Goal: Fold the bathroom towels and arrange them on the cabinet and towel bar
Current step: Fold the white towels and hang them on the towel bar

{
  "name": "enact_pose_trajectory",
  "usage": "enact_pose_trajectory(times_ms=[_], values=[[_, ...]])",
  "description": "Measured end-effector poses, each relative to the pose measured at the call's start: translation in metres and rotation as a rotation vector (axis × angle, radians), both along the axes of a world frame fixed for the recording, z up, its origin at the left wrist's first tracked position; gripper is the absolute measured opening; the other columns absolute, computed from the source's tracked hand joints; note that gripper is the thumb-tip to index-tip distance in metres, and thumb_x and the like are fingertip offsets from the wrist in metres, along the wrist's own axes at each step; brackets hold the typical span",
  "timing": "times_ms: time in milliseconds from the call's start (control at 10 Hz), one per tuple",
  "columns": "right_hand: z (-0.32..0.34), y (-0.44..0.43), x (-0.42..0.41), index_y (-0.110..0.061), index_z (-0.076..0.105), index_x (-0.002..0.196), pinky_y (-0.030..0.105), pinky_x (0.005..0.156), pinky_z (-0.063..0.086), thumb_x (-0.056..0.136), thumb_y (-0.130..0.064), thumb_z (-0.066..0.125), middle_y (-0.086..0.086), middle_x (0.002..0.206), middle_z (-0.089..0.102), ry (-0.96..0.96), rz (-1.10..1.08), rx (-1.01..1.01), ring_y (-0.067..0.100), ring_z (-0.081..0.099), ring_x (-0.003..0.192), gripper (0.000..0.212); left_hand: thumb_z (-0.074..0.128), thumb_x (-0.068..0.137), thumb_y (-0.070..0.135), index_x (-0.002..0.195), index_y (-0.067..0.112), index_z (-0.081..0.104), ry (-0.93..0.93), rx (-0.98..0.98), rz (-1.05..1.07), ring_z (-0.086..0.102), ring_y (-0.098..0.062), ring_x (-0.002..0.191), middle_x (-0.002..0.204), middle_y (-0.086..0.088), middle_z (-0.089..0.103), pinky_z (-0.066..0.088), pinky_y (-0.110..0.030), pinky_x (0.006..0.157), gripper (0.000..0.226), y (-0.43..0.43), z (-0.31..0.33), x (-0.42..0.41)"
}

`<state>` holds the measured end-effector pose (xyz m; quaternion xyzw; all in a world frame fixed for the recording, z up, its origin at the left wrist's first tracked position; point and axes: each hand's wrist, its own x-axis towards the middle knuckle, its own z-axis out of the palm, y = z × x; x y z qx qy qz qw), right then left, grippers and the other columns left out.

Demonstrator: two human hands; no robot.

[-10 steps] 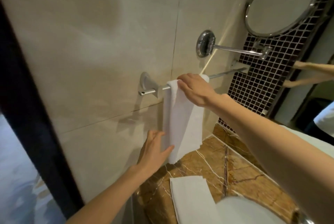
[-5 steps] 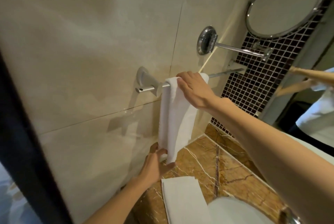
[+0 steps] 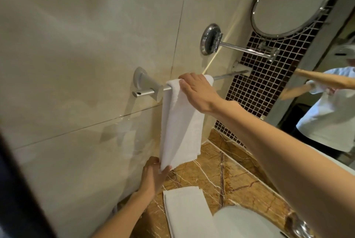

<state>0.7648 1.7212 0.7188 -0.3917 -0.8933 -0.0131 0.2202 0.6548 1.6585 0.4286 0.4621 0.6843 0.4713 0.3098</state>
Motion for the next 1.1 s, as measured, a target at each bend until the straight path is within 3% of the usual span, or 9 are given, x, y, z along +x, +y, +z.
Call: enact_pose_trajectory(times_ms=[100,300,500,600,700,800,900,1000,1100], values=[[-0.001,0.0,0.0,-0.008,0.051,0.126,0.029,0.095,0.025,0.104,-0.026,0.026,0.012,0.12,0.055,0.009,-0.001,0.005,0.026,0.044,0.112,0.037,0.075,0.078,0.032,0.095,0.011,0.053,0.009,-0.015,-0.058,0.06,-0.029,0.091,0.101,-0.01,0.058,0.052,-0.04,0.078,0.035,0.004,-0.001,0.002],[-0.004,-0.007,0.005,-0.009,0.05,0.129,0.039,0.102,0.031,0.103,-0.029,0.028,0.01,0.123,0.054,0.053,0.036,0.022,0.024,0.045,0.115,0.04,0.071,0.077,0.04,0.125,0.01,0.053,0.167,-0.028,-0.086,0.053,-0.022,0.105,0.121,-0.004,0.054,0.044,-0.025,0.088,0.059,0.014,-0.003,0.009],[-0.001,-0.008,0.01,-0.008,0.052,0.129,0.039,0.102,0.034,0.101,-0.026,0.038,0.009,0.125,0.056,0.109,0.053,0.018,0.022,0.047,0.117,0.036,0.063,0.088,0.032,0.125,0.006,0.056,0.154,-0.057,-0.092,0.043,-0.032,0.129,0.137,-0.014,0.048,0.037,-0.041,0.107,0.046,0.016,-0.011,0.001],[0.002,-0.005,0.007,-0.008,0.054,0.126,0.037,0.099,0.034,0.101,-0.025,0.037,0.011,0.123,0.057,0.089,0.048,0.009,0.024,0.048,0.113,0.034,0.065,0.087,0.031,0.102,0.028,0.059,0.126,0.07,-0.063,0.053,-0.02,0.11,0.119,-0.007,0.055,0.036,-0.002,0.086,0.016,0.003,-0.021,-0.008],[0.002,-0.003,0.008,-0.008,0.053,0.127,0.036,0.099,0.031,0.102,-0.024,0.036,0.011,0.123,0.056,0.084,0.047,0.008,0.024,0.047,0.113,0.034,0.061,0.09,0.014,0.086,0.028,0.064,0.127,0.089,-0.079,0.055,0.003,0.085,0.107,-0.002,0.055,0.038,0.003,0.074,0.015,0.0,-0.033,-0.01],[0.002,-0.003,0.007,-0.009,0.052,0.129,0.038,0.103,0.03,0.102,-0.025,0.036,0.01,0.125,0.055,0.081,0.046,-0.007,0.023,0.046,0.115,0.035,0.06,0.082,-0.011,0.08,0.01,0.073,0.161,0.132,-0.015,0.064,-0.009,0.083,0.098,-0.012,0.066,0.048,-0.009,0.072,0.024,-0.007,-0.04,-0.011],[0.002,-0.003,0.007,-0.009,0.051,0.13,0.039,0.104,0.03,0.102,-0.025,0.035,0.009,0.126,0.054,0.077,0.043,-0.019,0.023,0.045,0.116,0.035,0.061,0.089,0.018,0.085,0.028,0.071,0.228,0.176,-0.034,0.05,-0.013,0.106,0.111,-0.001,0.063,0.039,-0.011,0.088,0.015,-0.011,-0.046,-0.004],[0.003,-0.003,0.007,-0.01,0.051,0.129,0.039,0.104,0.03,0.102,-0.025,0.035,0.009,0.125,0.054,0.071,0.032,-0.033,0.023,0.045,0.115,0.035,0.063,0.085,0.041,0.102,0.037,0.062,0.216,0.161,-0.051,0.042,-0.006,0.113,0.117,0.012,0.051,0.033,-0.006,0.09,0.018,-0.012,-0.049,-0.002],[0.004,-0.003,0.006,-0.011,0.051,0.129,0.041,0.105,0.031,0.101,-0.025,0.035,0.01,0.125,0.054,0.052,0.026,-0.042,0.023,0.045,0.116,0.035,0.073,0.08,0.029,0.102,0.029,0.07,0.103,0.177,-0.001,0.051,-0.004,0.108,0.114,0.013,0.056,0.042,-0.016,0.092,0.022,-0.01,-0.035,0.005]])
